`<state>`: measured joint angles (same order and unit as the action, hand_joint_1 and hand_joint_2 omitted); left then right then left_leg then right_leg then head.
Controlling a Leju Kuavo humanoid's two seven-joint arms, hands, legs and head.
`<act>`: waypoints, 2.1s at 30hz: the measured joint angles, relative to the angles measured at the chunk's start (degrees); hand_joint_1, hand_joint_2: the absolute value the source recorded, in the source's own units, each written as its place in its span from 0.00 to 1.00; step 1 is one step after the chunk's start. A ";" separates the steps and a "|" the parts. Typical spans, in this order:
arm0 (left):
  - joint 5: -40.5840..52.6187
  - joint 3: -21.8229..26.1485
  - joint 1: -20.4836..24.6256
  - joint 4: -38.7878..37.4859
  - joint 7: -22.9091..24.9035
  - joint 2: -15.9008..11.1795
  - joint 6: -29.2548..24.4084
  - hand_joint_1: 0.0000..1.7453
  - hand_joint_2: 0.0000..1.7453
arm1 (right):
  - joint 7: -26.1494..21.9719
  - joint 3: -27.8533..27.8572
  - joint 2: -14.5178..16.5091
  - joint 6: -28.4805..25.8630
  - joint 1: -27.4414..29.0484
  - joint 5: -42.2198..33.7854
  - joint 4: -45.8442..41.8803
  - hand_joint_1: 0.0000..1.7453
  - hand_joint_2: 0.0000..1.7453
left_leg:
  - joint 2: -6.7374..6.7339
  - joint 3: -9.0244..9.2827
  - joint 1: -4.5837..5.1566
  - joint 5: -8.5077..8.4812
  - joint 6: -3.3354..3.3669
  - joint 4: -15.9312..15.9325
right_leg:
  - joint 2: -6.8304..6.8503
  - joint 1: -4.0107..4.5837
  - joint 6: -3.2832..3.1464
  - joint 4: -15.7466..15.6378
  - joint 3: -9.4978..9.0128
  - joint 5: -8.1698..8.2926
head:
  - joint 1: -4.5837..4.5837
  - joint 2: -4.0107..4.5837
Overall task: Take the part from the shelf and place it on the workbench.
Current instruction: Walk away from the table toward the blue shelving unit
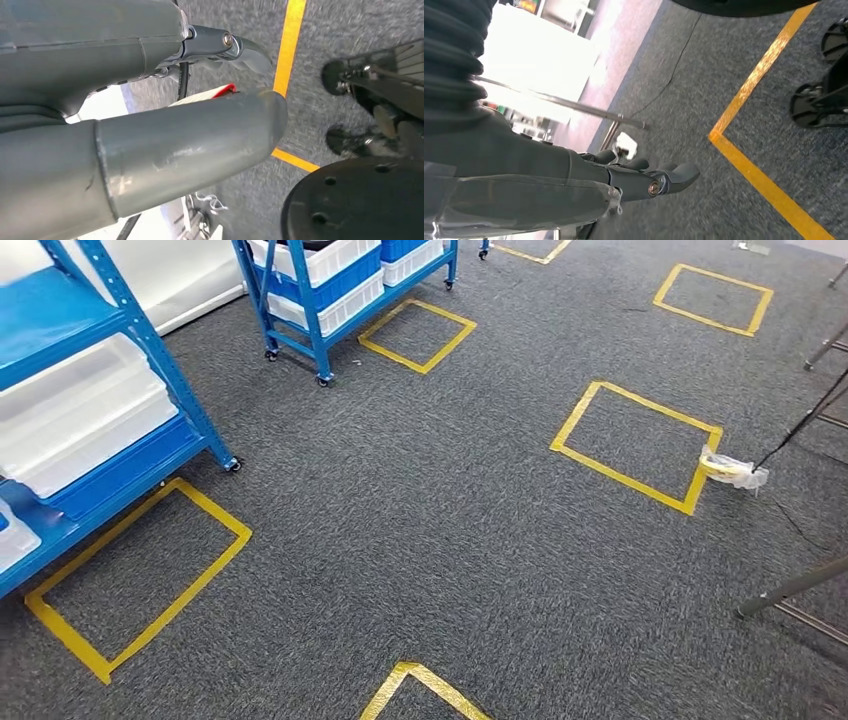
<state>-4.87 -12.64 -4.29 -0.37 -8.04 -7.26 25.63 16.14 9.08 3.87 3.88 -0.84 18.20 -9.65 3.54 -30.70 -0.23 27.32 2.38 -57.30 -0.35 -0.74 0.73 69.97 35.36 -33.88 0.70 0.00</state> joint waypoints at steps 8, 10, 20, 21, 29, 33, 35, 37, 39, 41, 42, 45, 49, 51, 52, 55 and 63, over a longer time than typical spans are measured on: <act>0.08 0.62 -0.24 0.00 0.01 0.11 0.09 0.00 0.00 | -1.20 -0.14 -0.15 0.42 -0.12 0.38 0.10 0.00 1.00 | 2.62 -1.50 -0.17 0.98 -2.32 -1.66 | -1.56 -0.16 -1.35 -11.94 -4.87 5.02 | 0.16 0.00; 0.16 0.86 -0.16 0.00 0.02 0.13 0.09 0.00 0.00 | -1.35 -0.22 -0.13 0.58 0.10 0.56 0.10 0.00 1.00 | -1.21 -3.82 -0.18 4.09 -2.73 -6.73 | 0.20 -0.10 -1.98 -12.35 -5.14 5.07 | 0.35 0.00; 0.67 1.67 0.05 0.01 0.09 0.07 0.09 0.00 0.00 | -2.12 -0.23 -0.15 1.30 0.09 0.80 0.12 0.00 1.00 | -7.18 -0.22 0.57 0.68 -1.69 -0.45 | 7.62 0.65 -1.14 -12.29 -6.71 3.55 | 0.37 0.00; 0.66 1.75 -0.04 0.01 0.09 0.07 0.09 0.00 0.00 | -2.17 -0.23 -0.15 1.34 -0.09 0.80 0.11 0.00 1.00 | -6.48 -0.28 0.54 0.51 -1.41 -0.26 | 8.12 0.68 -0.85 -12.36 -6.94 3.49 | 0.38 0.00; 0.68 2.21 0.25 0.00 0.11 0.23 0.09 0.00 0.50 | -2.38 -0.23 -0.25 1.59 0.17 0.80 0.12 0.00 1.00 | -1.17 -0.02 -0.26 -0.49 -0.01 0.57 | 0.42 -0.13 0.55 3.84 0.95 -3.56 | 0.28 0.00; 0.71 2.58 0.31 0.01 0.12 0.33 0.09 0.00 1.00 | -2.70 -0.23 -0.41 1.63 0.33 0.80 0.16 0.00 1.00 | 2.12 -0.38 -0.42 0.18 -1.01 -0.65 | -2.85 -0.82 0.79 -8.24 -3.62 3.85 | 0.28 0.00; 0.72 2.78 0.26 0.00 0.13 0.34 0.09 0.00 1.00 | -2.83 -0.23 -0.44 1.64 0.29 0.80 0.21 0.00 1.00 | 3.25 -1.03 -0.40 0.36 -1.81 -1.10 | -4.04 -0.79 0.42 -10.30 -4.32 4.09 | 0.31 0.00; 0.75 2.86 0.01 0.00 0.14 0.37 0.09 0.00 1.00 | -2.89 -0.23 -0.40 1.65 0.04 0.80 0.21 0.00 1.00 | 3.81 -1.34 -0.55 0.26 -2.51 -1.11 | -2.66 -0.67 -0.41 -10.53 -4.36 4.35 | 0.31 0.00; 0.80 2.89 -0.10 0.00 0.16 0.39 0.10 0.00 1.00 | -2.91 -0.22 -0.35 1.65 0.03 0.80 0.21 0.00 1.00 | 1.46 -2.18 -0.52 1.55 -3.00 -2.95 | -1.12 -0.71 -1.27 -10.91 -4.50 4.56 | 0.44 0.00; 0.84 2.93 0.11 0.00 0.18 0.38 0.10 0.00 1.00 | -2.91 -0.21 -0.33 1.65 0.35 0.80 0.21 0.00 1.00 | -1.91 -5.14 -0.44 5.24 -3.33 -9.20 | 0.62 -0.57 -1.81 -11.07 -4.49 4.53 | 0.61 0.00; 0.83 2.96 0.22 0.00 0.18 0.39 0.09 0.00 1.00 | -2.91 -0.21 -0.33 1.65 0.51 0.80 0.21 0.00 1.00 | -2.66 -7.09 -0.48 7.17 -3.48 -13.24 | 1.54 -0.44 -1.95 -11.06 -4.45 4.46 | 0.65 0.00; 0.81 3.01 0.19 0.00 0.18 0.43 0.09 0.00 1.00 | -2.91 -0.21 -0.34 1.65 0.57 0.80 0.21 0.00 1.00 | -3.29 -8.54 -0.52 7.18 -3.45 -16.83 | 4.05 -0.13 -2.07 -11.04 -4.64 4.14 | 0.63 0.00; 0.79 3.16 0.12 0.00 0.16 0.38 0.09 0.00 1.00 | -2.93 -0.21 -0.31 1.65 0.39 0.76 0.21 0.00 1.00 | -6.96 -1.12 0.26 1.10 -2.14 -2.71 | 6.65 0.20 -1.44 -11.01 -5.61 3.42 | 0.62 0.00; 0.75 3.24 0.05 0.00 0.13 0.38 0.09 0.00 1.00 | -3.00 -0.21 -0.30 1.63 0.24 0.64 0.21 0.00 1.00 | -7.04 -0.78 0.67 1.06 -1.65 -1.32 | 7.84 0.37 -0.84 -11.14 -5.95 3.22 | 0.59 0.00; 0.73 3.26 -0.11 0.00 0.12 0.38 0.09 0.00 1.00 | -3.06 -0.21 -0.30 1.62 0.06 0.56 0.20 0.00 1.00 | -6.35 -0.73 0.57 0.90 -1.36 -1.05 | 8.40 0.45 -0.53 -11.31 -6.18 3.17 | 0.58 0.00; 0.78 3.44 -0.39 0.00 0.13 0.43 0.10 0.00 1.00 | -3.22 -0.21 -0.33 1.58 -0.15 0.44 0.17 0.00 1.00 | -4.54 -0.01 -0.01 0.07 -0.43 0.20 | 4.84 0.26 0.25 -8.62 -5.47 0.96 | 0.44 0.00; 0.81 4.01 -0.13 0.00 0.11 0.57 0.09 0.00 1.00 | -3.28 -0.20 -0.41 1.54 0.44 0.45 0.21 0.00 1.00 | 1.66 0.15 -0.08 0.40 -0.55 -0.43 | -2.29 -0.31 0.29 -6.23 -2.39 3.45 | 0.34 0.00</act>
<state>-4.06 -8.63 -4.43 -0.37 -7.93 -6.69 25.73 12.85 8.88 3.46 5.42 -0.40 18.64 -9.44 5.20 -30.56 -0.32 27.72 1.83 -57.73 -2.64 -1.05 1.02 63.74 32.98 -30.42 1.04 0.00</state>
